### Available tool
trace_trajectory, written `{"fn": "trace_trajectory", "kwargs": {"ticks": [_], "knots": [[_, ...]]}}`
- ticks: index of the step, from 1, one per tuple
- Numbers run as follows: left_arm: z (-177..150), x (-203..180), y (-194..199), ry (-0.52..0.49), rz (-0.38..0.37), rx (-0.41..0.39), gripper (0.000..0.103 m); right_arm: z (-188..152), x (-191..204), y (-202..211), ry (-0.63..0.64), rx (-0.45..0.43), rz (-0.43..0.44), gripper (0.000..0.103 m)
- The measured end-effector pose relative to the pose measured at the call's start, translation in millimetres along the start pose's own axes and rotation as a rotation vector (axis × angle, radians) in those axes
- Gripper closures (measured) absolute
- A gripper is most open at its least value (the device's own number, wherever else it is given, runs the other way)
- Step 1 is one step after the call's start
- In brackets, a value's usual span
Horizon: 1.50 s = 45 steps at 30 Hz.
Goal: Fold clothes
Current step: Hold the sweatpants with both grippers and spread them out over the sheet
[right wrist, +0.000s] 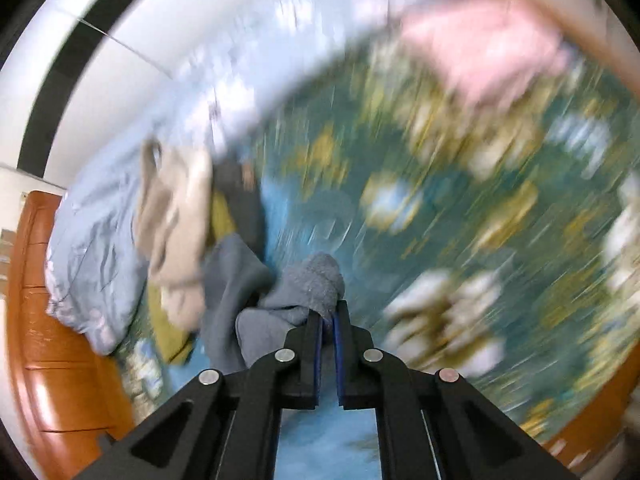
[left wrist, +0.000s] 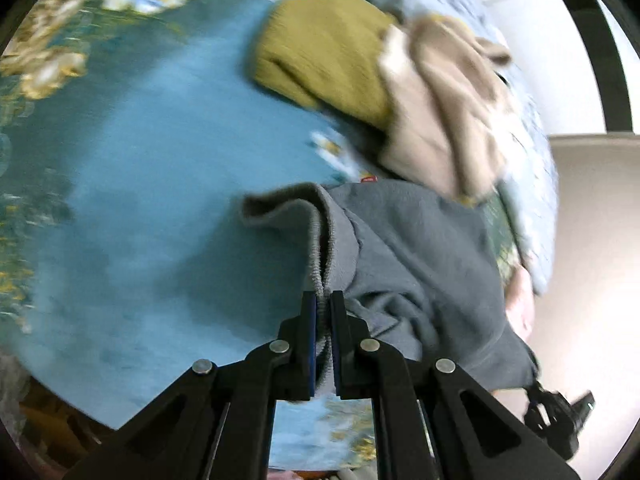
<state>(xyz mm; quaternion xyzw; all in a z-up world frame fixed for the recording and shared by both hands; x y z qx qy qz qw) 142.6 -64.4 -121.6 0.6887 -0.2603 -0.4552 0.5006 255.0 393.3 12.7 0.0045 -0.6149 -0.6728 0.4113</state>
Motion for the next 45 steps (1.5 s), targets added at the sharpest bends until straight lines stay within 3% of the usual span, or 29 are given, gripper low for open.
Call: {"fn": "trace_trajectory", "kwargs": {"ticks": [2,4,10,14,17,19,21,24,31,34,38,45], "knots": [[-2,-12,-4,-0.015,0.004,0.000,0.097,5,-6,21,-0.002,-0.034,-0.026,0.098],[6,-6,4,-0.023,0.036,-0.028,0.097,-5,-11,15,-0.020,-0.002,-0.025,0.098],[42,33,39,-0.005,0.174,-0.124,0.103,-80,-5,-74,0.000,0.319,0.018,0.097],[66,74,57,0.039,0.270,-0.149,0.103,-129,21,-119,0.065,0.458,0.060,0.096],[67,91,55,0.090,0.257,-0.133,0.103,-139,32,-128,0.108,0.488,0.036,0.094],[60,91,52,0.115,0.216,-0.126,0.103,-135,30,-125,0.099,0.486,0.061,0.091],[49,87,44,0.120,0.190,-0.106,0.103,-128,26,-116,0.099,0.479,0.090,0.074],[30,74,23,0.125,0.181,-0.048,0.103,-102,12,-90,0.104,0.413,0.084,0.060],[-7,31,-6,0.211,0.089,0.011,0.103,-33,-60,-75,-0.075,0.281,0.005,0.056],[-22,-5,1,0.185,0.079,-0.015,0.103,-13,-83,-105,-0.109,0.328,-0.002,0.055],[-43,-42,13,0.140,0.088,-0.038,0.101,-6,-86,-158,-0.070,0.424,0.015,0.053],[-65,-72,21,0.113,0.142,-0.041,0.100,13,-84,-211,-0.077,0.480,0.042,0.055]]}}
Point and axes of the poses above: each gripper's, at about its wrist camera, not at the fingertips, and y roughly against the way its jaws point, x to its left, z to its top, the point moved 2 cm from there along -y, roughly the way its jaws point, and after that the axes turned 8 degrees about z, right-handed, at the moved point
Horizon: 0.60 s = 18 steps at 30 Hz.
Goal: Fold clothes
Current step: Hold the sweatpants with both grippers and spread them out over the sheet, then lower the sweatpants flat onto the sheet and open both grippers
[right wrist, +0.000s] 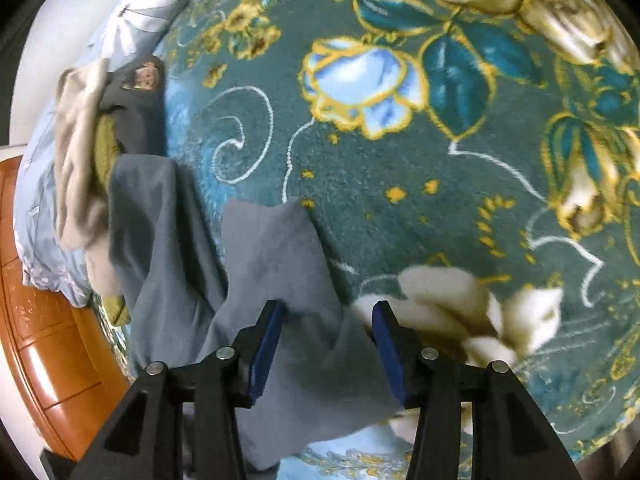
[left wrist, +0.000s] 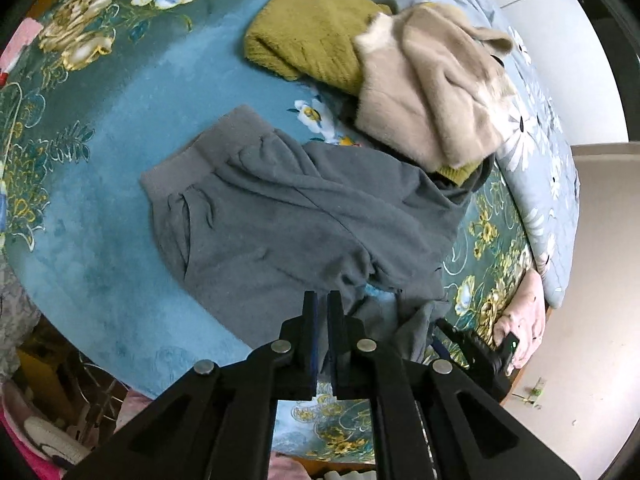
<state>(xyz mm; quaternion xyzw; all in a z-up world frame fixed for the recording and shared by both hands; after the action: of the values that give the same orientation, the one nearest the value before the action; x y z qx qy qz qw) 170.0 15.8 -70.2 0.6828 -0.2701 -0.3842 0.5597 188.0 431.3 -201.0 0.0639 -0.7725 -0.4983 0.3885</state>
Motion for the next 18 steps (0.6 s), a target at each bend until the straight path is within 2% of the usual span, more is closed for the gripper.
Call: {"fn": "trace_trajectory", "kwargs": {"ticks": [1,2,3,5,8,11,13,15,18], "knots": [[-2,-2,1,0.003,0.004,0.000,0.100,2,1,-4,-0.002,0.021,0.002,0.060],[-3,-3,2,0.014,0.004,0.002,0.100,3,2,-7,-0.002,0.038,0.004,0.081],[-3,-4,3,0.025,0.001,0.002,0.100,2,3,-8,0.004,0.048,0.003,0.094],[-4,-6,4,0.048,-0.003,-0.002,0.100,1,4,-5,0.016,0.049,0.012,0.096],[-3,-14,4,0.061,-0.006,-0.004,0.100,6,4,29,0.040,-0.048,0.064,0.097],[-1,-28,4,0.037,-0.018,-0.009,0.100,9,2,116,0.121,-0.289,0.114,0.097],[1,-36,0,0.020,-0.015,-0.003,0.100,0,-7,168,0.196,-0.414,0.112,0.097],[1,-42,-5,0.012,-0.016,0.009,0.100,-13,-30,192,0.203,-0.464,0.089,0.097],[-2,-46,-15,0.017,-0.014,0.036,0.100,-27,-85,183,0.109,-0.420,0.007,0.093]]}}
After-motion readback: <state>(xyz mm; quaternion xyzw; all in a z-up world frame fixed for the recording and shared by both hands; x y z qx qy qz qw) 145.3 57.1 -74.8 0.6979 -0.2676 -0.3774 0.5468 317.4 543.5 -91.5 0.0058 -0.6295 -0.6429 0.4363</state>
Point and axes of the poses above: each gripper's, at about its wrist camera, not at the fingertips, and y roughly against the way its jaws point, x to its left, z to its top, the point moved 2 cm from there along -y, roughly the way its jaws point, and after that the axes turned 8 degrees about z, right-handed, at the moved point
